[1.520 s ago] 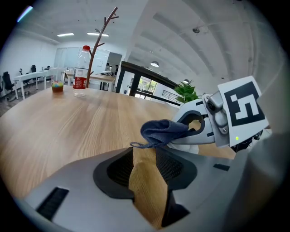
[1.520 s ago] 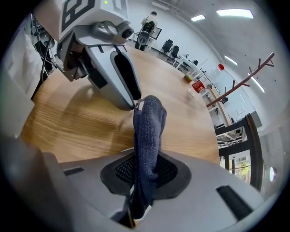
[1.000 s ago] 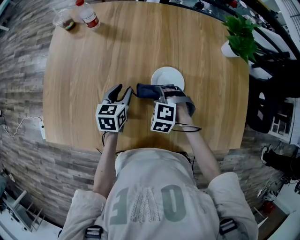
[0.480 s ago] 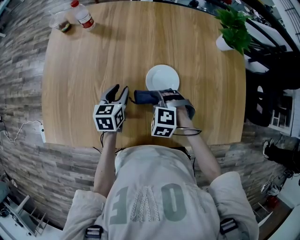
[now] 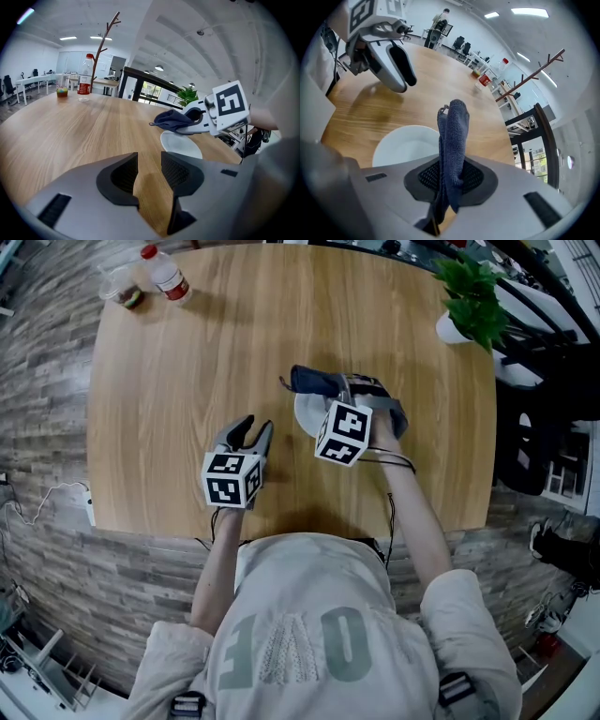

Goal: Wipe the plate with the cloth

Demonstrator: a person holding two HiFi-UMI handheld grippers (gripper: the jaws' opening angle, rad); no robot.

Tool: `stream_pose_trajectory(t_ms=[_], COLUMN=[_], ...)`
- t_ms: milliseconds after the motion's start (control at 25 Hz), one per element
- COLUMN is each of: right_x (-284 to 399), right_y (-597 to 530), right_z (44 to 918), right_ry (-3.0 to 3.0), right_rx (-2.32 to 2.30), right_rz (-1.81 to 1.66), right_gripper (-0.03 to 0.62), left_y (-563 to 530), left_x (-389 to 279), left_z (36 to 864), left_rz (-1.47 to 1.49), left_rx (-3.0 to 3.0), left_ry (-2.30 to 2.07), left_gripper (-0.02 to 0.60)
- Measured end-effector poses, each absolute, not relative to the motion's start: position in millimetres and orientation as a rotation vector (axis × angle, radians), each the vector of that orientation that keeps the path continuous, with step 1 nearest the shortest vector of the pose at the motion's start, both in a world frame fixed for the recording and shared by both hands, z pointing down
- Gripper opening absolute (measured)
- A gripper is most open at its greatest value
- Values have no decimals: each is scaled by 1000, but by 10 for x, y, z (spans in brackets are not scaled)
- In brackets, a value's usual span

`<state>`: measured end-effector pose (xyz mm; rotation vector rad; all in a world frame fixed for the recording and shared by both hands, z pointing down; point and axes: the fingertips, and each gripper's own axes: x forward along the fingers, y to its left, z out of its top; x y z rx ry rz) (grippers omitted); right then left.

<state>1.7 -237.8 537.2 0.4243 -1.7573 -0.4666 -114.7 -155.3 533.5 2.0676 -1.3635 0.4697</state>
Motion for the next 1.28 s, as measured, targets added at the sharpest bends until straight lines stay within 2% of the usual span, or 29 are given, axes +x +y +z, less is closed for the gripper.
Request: stream_pose_trajectory(t_ms=[120, 240, 280, 360, 440, 920, 1280], right_x=[22, 35, 33, 27, 22, 79, 217], right_y=[-2505, -2518, -2513, -2492, -2481, -2368, -1759], right_z=[5462, 5546, 5555, 5569, 5570, 5598, 5679], right_ry=[-1748, -1746, -1747, -1754, -1761, -1771, -1720], right_rx=[420, 402, 399, 395, 395, 396, 310], right_rz=[-465, -454, -454, -450, -447, -420, -441], right_gripper=[61, 61, 61, 61, 61, 61, 61], left_y=[-1543, -1541, -1549, -1588, -1647, -1823, -1825], left_x=[-999, -749, -679, -565, -461, -271, -295], left_z=[5361, 5412, 5428, 5438, 5419, 5545, 5539], left_rz=[500, 656, 749, 930, 989, 961, 944], left_rx=[2090, 2199, 2255, 2366, 2436, 2417, 2406], left_ry=[-1311, -1235, -1220, -1199, -1167, -1100, -1117], left_gripper=[158, 155, 129, 33, 8, 6, 6])
